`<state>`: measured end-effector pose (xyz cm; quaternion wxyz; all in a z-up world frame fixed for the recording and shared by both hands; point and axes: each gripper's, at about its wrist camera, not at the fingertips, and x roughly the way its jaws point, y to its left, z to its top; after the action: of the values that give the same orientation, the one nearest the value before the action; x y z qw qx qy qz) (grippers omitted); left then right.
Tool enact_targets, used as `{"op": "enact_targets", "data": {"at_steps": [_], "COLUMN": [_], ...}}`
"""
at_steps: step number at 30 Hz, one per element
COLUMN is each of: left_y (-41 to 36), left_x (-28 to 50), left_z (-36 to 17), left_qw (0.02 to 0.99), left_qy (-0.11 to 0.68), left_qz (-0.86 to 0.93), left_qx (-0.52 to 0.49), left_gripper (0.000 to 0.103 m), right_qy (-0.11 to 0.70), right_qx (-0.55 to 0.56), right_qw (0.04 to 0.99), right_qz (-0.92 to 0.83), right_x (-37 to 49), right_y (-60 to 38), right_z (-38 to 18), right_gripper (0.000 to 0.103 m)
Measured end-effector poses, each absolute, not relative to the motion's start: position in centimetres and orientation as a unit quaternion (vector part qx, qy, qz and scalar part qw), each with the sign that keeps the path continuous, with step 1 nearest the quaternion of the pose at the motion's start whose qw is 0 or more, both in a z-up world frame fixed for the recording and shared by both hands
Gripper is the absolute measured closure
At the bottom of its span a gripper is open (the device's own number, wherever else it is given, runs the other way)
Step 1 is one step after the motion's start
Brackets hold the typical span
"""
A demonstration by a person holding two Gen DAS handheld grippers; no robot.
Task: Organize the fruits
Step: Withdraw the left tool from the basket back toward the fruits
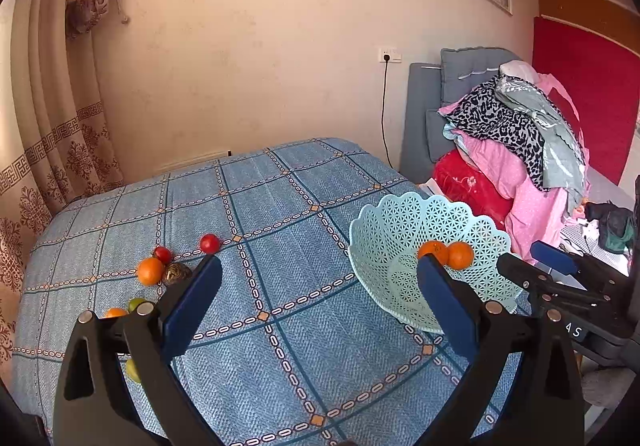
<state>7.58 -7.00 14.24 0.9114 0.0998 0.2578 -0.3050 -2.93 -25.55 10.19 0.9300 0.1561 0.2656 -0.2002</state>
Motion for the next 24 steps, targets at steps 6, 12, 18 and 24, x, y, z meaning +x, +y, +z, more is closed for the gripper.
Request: {"op": "enact_targets", "data": {"at_steps": [6,12,18,24], "left_y": [-4.4,-1.5,2.1,6.2], "left_x": [8.5,9.3,11.2,13.5], "left_z": [14.4,14.6,14.7,14.7], "left_qw": [0.92,0.929,0.937,0.942], "left_qy": [0.258,0.25,0.252,0.27], "left_qz": [-0.278,-0.251,-0.217,-0.187], "left_qx": [0.095,0.106,0.104,0.074], "left_gripper": [0.003,0.003,0.003,0.003], "right_qy": [0.266,0.272,0.282,0.302], "right_qx": [0.153,0.152,0.151,0.139], "right_qw": [0.934,0.938,0.942,0.941], "right_qz": [-0.18,-0.151,-0.104,-0.064], "right_x": [-2.6,-1.1,0.3,1.6], "right_y": [-24.0,-21.8,-18.5,-15.1], "right_z": [10.3,10.3,10.0,9.3], "right_gripper": [0.037,0.037,0.036,0.033]}}
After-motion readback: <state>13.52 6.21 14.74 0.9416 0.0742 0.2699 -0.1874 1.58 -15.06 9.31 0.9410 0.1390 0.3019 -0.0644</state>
